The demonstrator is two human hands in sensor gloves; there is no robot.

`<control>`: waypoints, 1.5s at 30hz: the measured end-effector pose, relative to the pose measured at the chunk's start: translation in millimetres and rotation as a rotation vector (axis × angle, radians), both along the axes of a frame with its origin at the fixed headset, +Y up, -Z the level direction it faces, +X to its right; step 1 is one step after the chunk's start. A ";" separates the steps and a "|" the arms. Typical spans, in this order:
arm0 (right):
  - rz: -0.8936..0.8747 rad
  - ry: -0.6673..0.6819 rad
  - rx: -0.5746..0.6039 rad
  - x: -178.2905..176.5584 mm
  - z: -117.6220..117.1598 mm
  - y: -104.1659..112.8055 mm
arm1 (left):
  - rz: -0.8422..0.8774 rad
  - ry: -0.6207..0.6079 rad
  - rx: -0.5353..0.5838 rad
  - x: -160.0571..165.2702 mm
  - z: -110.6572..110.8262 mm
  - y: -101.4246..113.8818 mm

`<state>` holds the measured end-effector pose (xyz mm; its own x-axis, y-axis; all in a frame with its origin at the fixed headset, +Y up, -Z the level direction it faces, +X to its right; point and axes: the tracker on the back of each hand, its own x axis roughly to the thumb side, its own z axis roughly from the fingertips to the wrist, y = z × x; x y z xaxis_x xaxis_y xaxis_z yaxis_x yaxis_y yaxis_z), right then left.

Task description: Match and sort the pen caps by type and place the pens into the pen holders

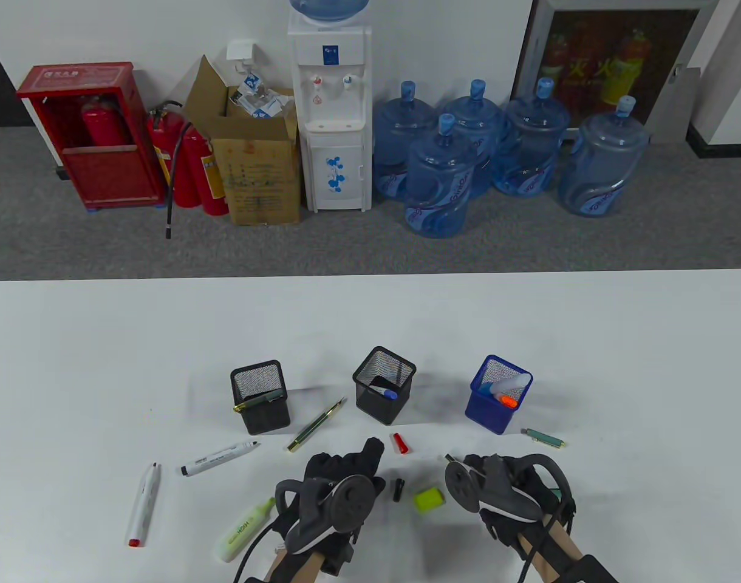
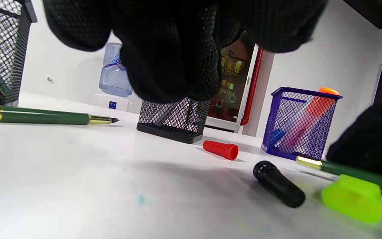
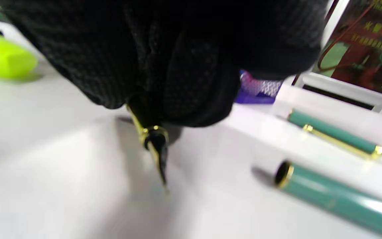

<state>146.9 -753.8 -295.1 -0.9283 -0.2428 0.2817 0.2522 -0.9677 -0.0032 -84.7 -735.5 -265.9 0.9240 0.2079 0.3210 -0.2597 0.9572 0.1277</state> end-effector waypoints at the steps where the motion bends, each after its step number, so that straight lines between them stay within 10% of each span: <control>1: -0.018 0.009 0.016 -0.7 0.2 4.9 | 0.000 -0.002 0.001 0.4 0.3 0.5; 12: -0.039 0.358 0.244 -66.3 28.3 29.0 | -0.046 0.006 -0.007 1.2 0.9 1.8; 20: -0.098 0.375 0.300 -65.1 29.2 30.6 | -0.075 -0.007 -0.008 0.4 -0.7 0.2; 28: -0.112 0.234 0.294 15.1 19.7 52.1 | -0.059 0.032 0.007 -11.9 -5.3 1.7; 36: 0.013 -0.086 0.209 111.9 -21.0 29.7 | -0.059 0.038 0.014 -14.0 -5.2 2.5; 45: 0.050 -0.241 0.119 122.0 -50.8 2.2 | -0.055 0.043 0.010 -16.7 -6.3 1.8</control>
